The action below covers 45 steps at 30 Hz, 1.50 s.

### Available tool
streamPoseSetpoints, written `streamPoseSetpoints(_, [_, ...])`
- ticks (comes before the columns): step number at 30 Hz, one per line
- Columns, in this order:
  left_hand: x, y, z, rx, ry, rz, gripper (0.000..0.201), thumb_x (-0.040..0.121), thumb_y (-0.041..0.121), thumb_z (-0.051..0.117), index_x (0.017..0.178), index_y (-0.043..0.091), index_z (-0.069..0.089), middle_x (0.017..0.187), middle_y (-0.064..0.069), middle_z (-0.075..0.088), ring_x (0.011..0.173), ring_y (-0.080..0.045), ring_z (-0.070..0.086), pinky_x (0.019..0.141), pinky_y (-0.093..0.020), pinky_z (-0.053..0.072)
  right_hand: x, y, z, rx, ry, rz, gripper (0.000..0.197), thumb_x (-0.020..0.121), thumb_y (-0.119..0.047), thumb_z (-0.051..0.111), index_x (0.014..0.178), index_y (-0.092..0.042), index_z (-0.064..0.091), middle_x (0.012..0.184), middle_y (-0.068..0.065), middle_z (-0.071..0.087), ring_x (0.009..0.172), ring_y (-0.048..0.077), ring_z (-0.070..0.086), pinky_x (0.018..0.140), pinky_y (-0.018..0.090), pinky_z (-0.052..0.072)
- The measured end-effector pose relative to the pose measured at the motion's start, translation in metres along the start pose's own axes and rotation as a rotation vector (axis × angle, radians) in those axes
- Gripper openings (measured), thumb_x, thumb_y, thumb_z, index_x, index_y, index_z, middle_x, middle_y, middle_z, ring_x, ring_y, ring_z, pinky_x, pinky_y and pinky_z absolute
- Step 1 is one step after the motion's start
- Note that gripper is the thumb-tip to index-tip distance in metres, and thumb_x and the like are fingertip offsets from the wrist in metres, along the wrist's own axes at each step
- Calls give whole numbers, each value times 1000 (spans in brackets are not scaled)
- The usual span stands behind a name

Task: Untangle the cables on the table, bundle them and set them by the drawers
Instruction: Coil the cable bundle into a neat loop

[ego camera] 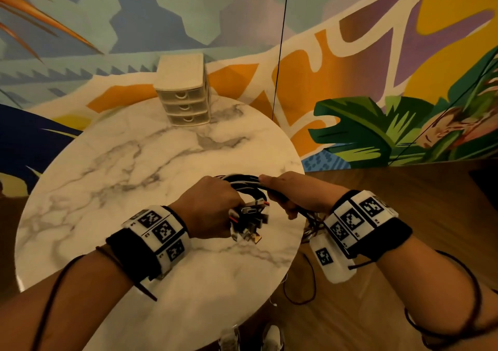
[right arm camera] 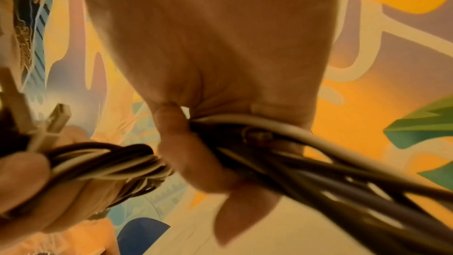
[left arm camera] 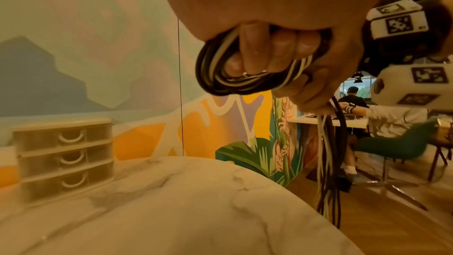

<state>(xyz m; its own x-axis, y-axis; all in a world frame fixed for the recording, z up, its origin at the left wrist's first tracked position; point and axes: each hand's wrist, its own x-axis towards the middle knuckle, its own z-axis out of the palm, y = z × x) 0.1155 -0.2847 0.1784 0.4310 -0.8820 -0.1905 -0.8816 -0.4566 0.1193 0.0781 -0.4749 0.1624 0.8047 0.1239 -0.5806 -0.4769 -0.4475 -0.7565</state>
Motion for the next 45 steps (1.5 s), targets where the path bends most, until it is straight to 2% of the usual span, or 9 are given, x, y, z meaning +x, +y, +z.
streamPoseSetpoints(4, [2, -4, 7, -36, 108, -75, 15, 78, 28, 60, 77, 18, 70, 70, 0, 68, 67, -24, 63, 59, -30, 47, -3, 0, 2, 131, -5, -50, 49, 98, -49, 35, 60, -18, 40, 47, -3, 32, 41, 14, 28, 52, 29, 36])
streamPoseSetpoints(9, [9, -12, 13, -65, 332, -187, 13, 58, 23, 71, 55, 15, 61, 48, 1, 57, 41, -27, 53, 39, -25, 34, -12, -10, 7, 242, 56, -192, 46, 101, -38, 30, 71, -9, 49, 54, 5, 46, 46, 22, 49, 54, 32, 48])
streamPoseSetpoints(14, [14, -12, 22, -235, 456, -229, 5, 54, 17, 62, 56, 13, 59, 47, -1, 56, 41, -28, 51, 40, -20, 24, -6, -18, 6, 199, 156, -211, 41, 100, -39, 33, 76, -9, 48, 47, -2, 37, 38, 15, 28, 40, 25, 28])
streamPoseSetpoints(18, [3, -19, 19, -251, 423, -112, 9, 61, 18, 71, 65, 14, 64, 57, 1, 63, 51, -27, 60, 42, -32, 46, -7, -19, -6, 343, 151, -95, 40, 95, -46, 44, 65, -21, 37, 52, -3, 24, 43, 12, 14, 39, 19, 15])
streamPoseSetpoints(21, [-4, -22, 20, -238, 424, -71, 20, 61, 16, 79, 61, 15, 59, 54, 2, 59, 46, -25, 55, 41, -30, 45, -6, -20, -11, 435, 111, -25, 41, 95, -48, 42, 64, -21, 35, 49, -5, 21, 41, 10, 11, 39, 18, 12])
streamPoseSetpoints(23, [-5, -25, 19, -230, 418, -74, 14, 66, 25, 66, 58, 15, 60, 51, 2, 58, 43, -24, 54, 39, -27, 44, -6, -21, -10, 435, 74, -5, 42, 95, -49, 40, 63, -21, 36, 49, -5, 22, 40, 10, 12, 38, 18, 13])
streamPoseSetpoints(35, [-6, -27, 15, -131, 91, 14, 6, 57, 27, 68, 56, 23, 64, 47, 8, 59, 40, -14, 55, 40, -20, 40, -11, -27, -3, 221, 57, -14, 43, 94, -49, 45, 62, -21, 38, 55, 1, 25, 47, 14, 14, 42, 22, 14])
streamPoseSetpoints(42, [4, -31, 18, -347, 219, -111, 24, 69, 33, 55, 57, 13, 60, 46, 5, 52, 44, -22, 45, 44, -24, 32, -7, -32, 6, 66, 81, -91, 42, 96, -45, 42, 65, -17, 42, 50, 1, 33, 41, 14, 24, 41, 23, 26])
streamPoseSetpoints(45, [10, -33, 26, -465, 345, -186, 43, 70, 46, 43, 67, 12, 69, 56, -2, 63, 52, -25, 55, 49, -35, 45, -8, -37, 4, 59, 124, -173, 40, 97, -42, 41, 73, -11, 50, 54, 12, 47, 40, 20, 41, 45, 26, 42])
